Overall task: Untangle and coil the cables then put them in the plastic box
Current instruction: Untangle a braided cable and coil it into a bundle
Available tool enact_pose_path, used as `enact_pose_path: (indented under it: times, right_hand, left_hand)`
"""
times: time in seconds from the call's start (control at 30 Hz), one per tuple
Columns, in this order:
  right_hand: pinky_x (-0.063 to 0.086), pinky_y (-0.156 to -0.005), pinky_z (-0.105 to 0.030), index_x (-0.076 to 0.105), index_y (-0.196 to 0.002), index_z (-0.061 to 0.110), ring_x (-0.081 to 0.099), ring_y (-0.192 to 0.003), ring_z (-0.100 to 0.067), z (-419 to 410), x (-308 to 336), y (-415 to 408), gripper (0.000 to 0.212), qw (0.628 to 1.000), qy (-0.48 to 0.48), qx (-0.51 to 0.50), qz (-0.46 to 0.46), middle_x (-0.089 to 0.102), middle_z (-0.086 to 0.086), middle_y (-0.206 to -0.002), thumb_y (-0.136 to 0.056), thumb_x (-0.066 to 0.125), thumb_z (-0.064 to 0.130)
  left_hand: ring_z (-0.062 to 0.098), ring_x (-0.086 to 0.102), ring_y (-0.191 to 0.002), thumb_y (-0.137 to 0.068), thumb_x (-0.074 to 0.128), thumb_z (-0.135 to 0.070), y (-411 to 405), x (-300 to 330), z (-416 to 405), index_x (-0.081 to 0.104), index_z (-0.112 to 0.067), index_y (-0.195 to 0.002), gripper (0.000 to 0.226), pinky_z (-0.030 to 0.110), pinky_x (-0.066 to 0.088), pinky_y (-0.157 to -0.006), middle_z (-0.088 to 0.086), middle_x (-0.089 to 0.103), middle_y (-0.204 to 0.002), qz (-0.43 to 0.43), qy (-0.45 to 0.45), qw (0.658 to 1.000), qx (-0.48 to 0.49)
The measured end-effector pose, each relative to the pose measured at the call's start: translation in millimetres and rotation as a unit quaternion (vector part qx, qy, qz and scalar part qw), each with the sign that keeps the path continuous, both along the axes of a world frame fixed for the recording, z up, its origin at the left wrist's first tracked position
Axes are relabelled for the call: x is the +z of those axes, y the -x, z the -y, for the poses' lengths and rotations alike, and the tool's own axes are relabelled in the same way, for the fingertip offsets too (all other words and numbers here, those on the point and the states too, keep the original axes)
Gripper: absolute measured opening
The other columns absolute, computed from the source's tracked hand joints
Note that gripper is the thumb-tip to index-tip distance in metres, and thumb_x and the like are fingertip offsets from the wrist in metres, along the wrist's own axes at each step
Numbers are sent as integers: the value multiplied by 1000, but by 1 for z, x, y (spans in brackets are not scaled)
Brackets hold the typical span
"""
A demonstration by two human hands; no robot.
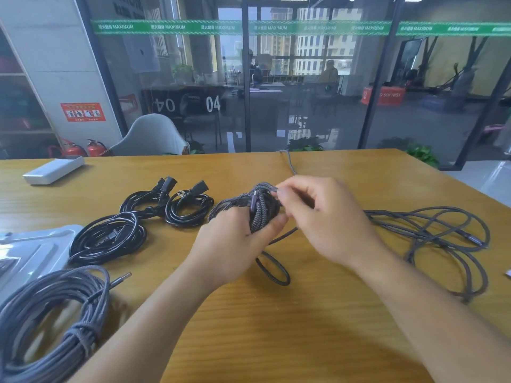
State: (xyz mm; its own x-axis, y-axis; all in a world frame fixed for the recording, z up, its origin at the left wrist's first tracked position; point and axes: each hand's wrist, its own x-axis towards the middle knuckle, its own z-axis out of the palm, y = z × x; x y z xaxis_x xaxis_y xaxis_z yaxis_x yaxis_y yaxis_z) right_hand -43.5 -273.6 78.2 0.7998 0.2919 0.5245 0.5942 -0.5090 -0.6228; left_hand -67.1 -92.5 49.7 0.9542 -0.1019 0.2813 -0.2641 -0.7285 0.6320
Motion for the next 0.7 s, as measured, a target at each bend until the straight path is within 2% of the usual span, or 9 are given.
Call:
enact_pose_path:
  times: [0.07,0.1,0.17,0.27,0.37,0.47,0.53,0.63,0.7]
  right_hand:
    - [51,-63,-26,77,-111,22,65,-64,-10,-7,-4,5,23,1000,19,12,-11,68,10,-69,-106,55,25]
    - [49,-63,-21,75,-120,21,66,-66,-8,-9,-5,6,25,1000,25,13,-13,69,13,-72,-107,54,24]
    - [52,-64,-22,72,-127,20,67,-65,-9,-10,-5,8,27,999,29,17,-10,70,16,-75,-107,53,23]
    - [56,-68,-33,71,-123,22,69,-65,-12,-11,-5,14,25,999,19,41,-17,71,14,-77,-108,51,23]
    - [56,-68,-31,70,-106,23,70,-65,-10,-14,-7,20,21,997,8,66,-37,71,9,-72,-109,49,23]
    - [47,-60,-24,69,-96,26,62,-58,-10,-22,-13,23,27,997,43,70,-12,65,6,-62,-110,47,29]
    - [43,-57,-31,68,-92,26,55,-54,-15,-28,-19,25,30,994,85,71,8,58,3,-56,-110,46,34]
    - [36,-53,-32,63,-88,21,47,-53,-18,-33,-25,25,34,991,96,92,-1,48,6,-53,-111,44,36]
    - [39,-56,-34,63,-90,22,49,-56,-17,-34,-26,26,32,989,104,109,-2,50,10,-56,-111,43,36]
  left_hand:
    - [23,59,-59,-76,32,-89,-4,-5,-3,51,-10,-72,81,40,49,-61,3,64,-61,20,-3,999,41]
    - [23,60,-60,-77,31,-88,-5,-7,-4,53,-10,-73,81,41,51,-61,3,65,-63,27,0,998,54]
    - [21,56,-56,-84,37,-84,-7,-9,-6,53,-13,-72,73,39,48,-58,-2,62,-58,40,18,997,70]
    - [18,47,-49,-89,49,-75,-13,-9,-13,53,-14,-67,65,34,41,-57,-6,54,-52,49,111,989,89]
    - [22,40,-49,-98,56,-58,-17,-2,-33,47,-15,-65,54,35,37,-55,-1,49,-53,36,245,960,128]
    - [21,30,-56,-105,56,-42,-14,3,-45,40,-17,-70,46,32,27,-53,5,37,-59,21,319,940,117]
    - [21,31,-58,-105,53,-36,-12,5,-46,43,-14,-74,40,34,28,-57,7,39,-61,3,356,929,100]
    - [21,34,-55,-94,49,-38,-8,8,-41,47,-16,-73,31,37,29,-60,6,42,-63,-20,445,894,44]
    - [22,35,-55,-94,49,-47,-6,11,-40,49,-19,-72,35,38,29,-61,6,43,-63,-17,478,878,19]
